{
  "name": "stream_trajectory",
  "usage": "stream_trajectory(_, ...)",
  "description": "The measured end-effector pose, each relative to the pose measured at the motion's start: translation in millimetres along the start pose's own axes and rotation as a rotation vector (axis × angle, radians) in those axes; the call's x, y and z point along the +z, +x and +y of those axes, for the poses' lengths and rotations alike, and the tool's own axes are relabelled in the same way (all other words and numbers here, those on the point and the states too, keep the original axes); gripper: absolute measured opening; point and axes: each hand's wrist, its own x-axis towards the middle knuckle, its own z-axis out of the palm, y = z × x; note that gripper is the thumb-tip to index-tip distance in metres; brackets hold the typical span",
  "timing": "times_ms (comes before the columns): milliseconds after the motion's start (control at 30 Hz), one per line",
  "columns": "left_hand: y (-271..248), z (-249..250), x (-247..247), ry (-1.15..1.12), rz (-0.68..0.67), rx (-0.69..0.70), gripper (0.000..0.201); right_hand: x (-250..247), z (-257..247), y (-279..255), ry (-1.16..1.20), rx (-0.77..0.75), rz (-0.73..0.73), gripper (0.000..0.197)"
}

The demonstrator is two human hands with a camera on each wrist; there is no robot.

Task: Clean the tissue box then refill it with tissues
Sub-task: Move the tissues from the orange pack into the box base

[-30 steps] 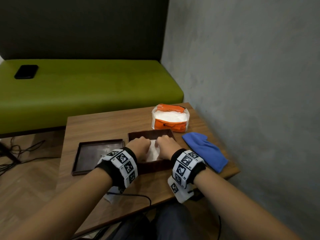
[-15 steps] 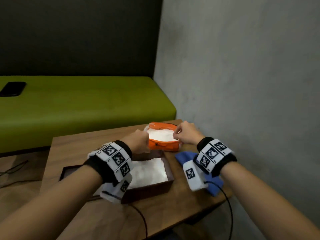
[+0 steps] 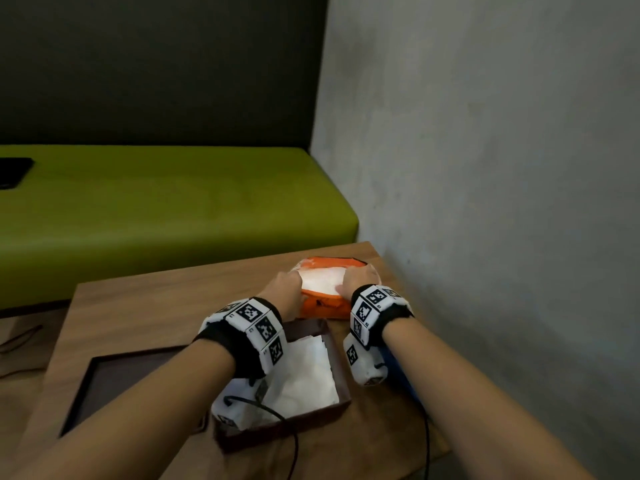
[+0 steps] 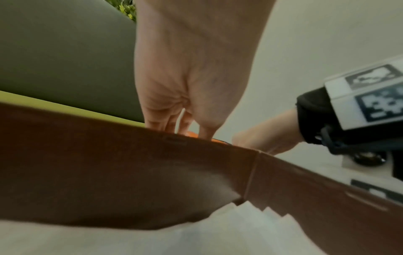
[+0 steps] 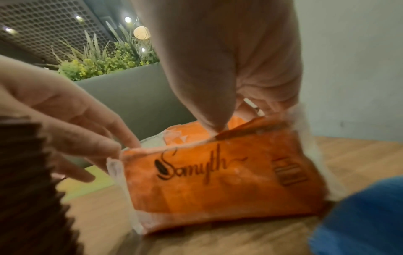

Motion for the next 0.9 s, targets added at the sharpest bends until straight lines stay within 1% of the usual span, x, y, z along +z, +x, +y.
stream_trajectory(67, 0.8, 0.4, 0.5, -0.002, 0.013, 0.009, 0.034, 5.5, -2.7, 0.9, -0.018, 0.039, -0.045, 0.033)
stream_trajectory(133, 1.1, 0.2, 2.3, 0.002, 0.013, -0.002, 0.032, 6.1, -3.4, 3.4, -0.008, 0.056, -0.070, 0.038)
stream_trajectory(167, 1.0, 0.1, 3.3, 0.009, 0.006, -0.004, 0.031, 4.6, -2.2, 5.6, 0.048, 0.078, -0.087, 0.041)
stream_trajectory(233, 1.1, 0.7, 4.1, 0.005, 0.010, 0.000, 0.029, -0.2, 0.5, 8.1, 0.034, 0.086, -0.159, 0.042)
stream_trajectory(333, 0.3, 2.7, 5.6, -0.003, 0.004, -0.008, 0.030, -1.7, 5.0, 16.4, -0.011, 0.078, -0.181, 0.044)
stream_trajectory(400, 1.3, 3.1, 8.3, -0.023, -0.020, -0.027, 0.032, 8.3, 9.8, 35.4, -0.020, 0.075, -0.222, 0.051)
stream_trajectory(433, 1.7, 2.8, 9.3, -0.033, -0.036, -0.034, 0.034, 10.0, 11.8, 42.3, -0.047, 0.073, -0.238, 0.060)
stream_trajectory(467, 1.8, 2.3, 10.1, -0.043, -0.049, -0.042, 0.036, 7.7, 10.3, 40.4, -0.067, 0.077, -0.244, 0.067)
stream_trajectory(500, 1.6, 1.7, 11.3, -0.055, -0.056, -0.046, 0.037, 3.0, 8.0, 31.7, -0.063, 0.068, -0.254, 0.068)
stream_trajectory(567, 1.6, 1.1, 13.9, -0.081, -0.046, -0.039, 0.036, -4.1, 4.6, 18.2, -0.067, 0.038, -0.265, 0.055)
stream_trajectory(600, 1.2, 1.1, 15.0, -0.094, -0.037, -0.033, 0.037, -7.4, 3.4, 9.8, -0.071, 0.038, -0.241, 0.050)
stream_trajectory(667, 0.8, 0.8, 17.3, -0.115, -0.034, -0.028, 0.043, -11.5, 4.8, 1.1, -0.021, 0.041, -0.203, 0.047)
stream_trajectory(800, -0.2, 3.9, 17.9, -0.119, -0.082, -0.037, 0.046, -12.6, 7.1, 1.3, 0.052, 0.045, -0.219, 0.036)
stream_trajectory(833, 0.0, 4.9, 17.9, -0.115, -0.084, -0.040, 0.046, -13.2, 7.4, 2.3, 0.073, 0.053, -0.211, 0.041)
stream_trajectory(900, 0.3, 4.7, 18.5, -0.106, -0.074, -0.040, 0.043, -13.5, 4.9, 3.9, 0.118, 0.101, -0.203, 0.068)
